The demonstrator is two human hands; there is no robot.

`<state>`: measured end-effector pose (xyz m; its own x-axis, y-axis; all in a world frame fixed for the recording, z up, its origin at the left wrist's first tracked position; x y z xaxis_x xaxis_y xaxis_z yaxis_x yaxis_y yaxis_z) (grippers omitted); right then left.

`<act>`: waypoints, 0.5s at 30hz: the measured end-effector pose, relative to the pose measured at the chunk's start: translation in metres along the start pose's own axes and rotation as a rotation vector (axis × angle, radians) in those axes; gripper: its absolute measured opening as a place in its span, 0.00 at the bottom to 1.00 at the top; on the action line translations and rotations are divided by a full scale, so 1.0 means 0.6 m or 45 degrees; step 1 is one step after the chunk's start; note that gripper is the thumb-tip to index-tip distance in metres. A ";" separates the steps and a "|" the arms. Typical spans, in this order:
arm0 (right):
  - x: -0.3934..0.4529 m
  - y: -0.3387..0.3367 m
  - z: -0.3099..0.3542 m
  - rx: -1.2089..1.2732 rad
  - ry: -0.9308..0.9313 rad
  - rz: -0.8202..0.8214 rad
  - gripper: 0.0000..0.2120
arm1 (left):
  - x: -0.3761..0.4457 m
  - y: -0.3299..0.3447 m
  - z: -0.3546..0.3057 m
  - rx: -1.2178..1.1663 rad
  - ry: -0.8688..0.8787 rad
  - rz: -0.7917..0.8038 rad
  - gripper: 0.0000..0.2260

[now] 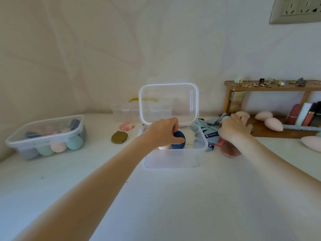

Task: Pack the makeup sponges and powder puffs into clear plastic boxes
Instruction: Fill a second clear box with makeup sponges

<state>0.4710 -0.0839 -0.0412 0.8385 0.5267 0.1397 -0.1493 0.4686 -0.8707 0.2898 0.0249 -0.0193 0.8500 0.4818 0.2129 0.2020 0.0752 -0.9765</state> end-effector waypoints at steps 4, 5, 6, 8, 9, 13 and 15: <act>-0.003 -0.007 0.013 -0.131 -0.098 -0.117 0.17 | 0.000 0.000 -0.003 -0.009 0.019 -0.009 0.13; -0.004 -0.015 0.019 -0.141 -0.128 -0.155 0.16 | 0.000 0.000 -0.003 -0.009 0.020 -0.013 0.13; -0.004 -0.025 0.026 -0.128 -0.155 -0.188 0.15 | 0.000 -0.001 -0.002 -0.005 0.021 -0.017 0.13; -0.009 -0.049 0.037 -0.006 -0.181 -0.213 0.15 | -0.001 0.001 -0.003 0.013 0.024 -0.017 0.13; -0.011 -0.064 0.043 0.098 -0.192 -0.217 0.16 | -0.002 0.001 -0.004 0.015 0.023 -0.019 0.13; -0.038 -0.131 0.090 0.595 -0.299 -0.208 0.14 | -0.006 -0.003 -0.002 0.001 -0.003 -0.010 0.13; -0.068 -0.140 0.118 0.921 -0.331 -0.114 0.15 | -0.008 -0.005 0.000 -0.013 -0.021 0.001 0.13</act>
<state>0.4122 -0.0945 0.0598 0.7271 0.5725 0.3789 -0.4668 0.8170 -0.3386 0.2853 0.0225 -0.0174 0.8421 0.4962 0.2114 0.2063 0.0658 -0.9763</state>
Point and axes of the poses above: each hand's wrist, its own x-axis towards the middle knuckle, its own y-axis out of the palm, z = x × y, the point moved 9 cm from there along x, towards the middle knuckle, and after that the axes turned 15 degrees about x, right-handed, at the moved point
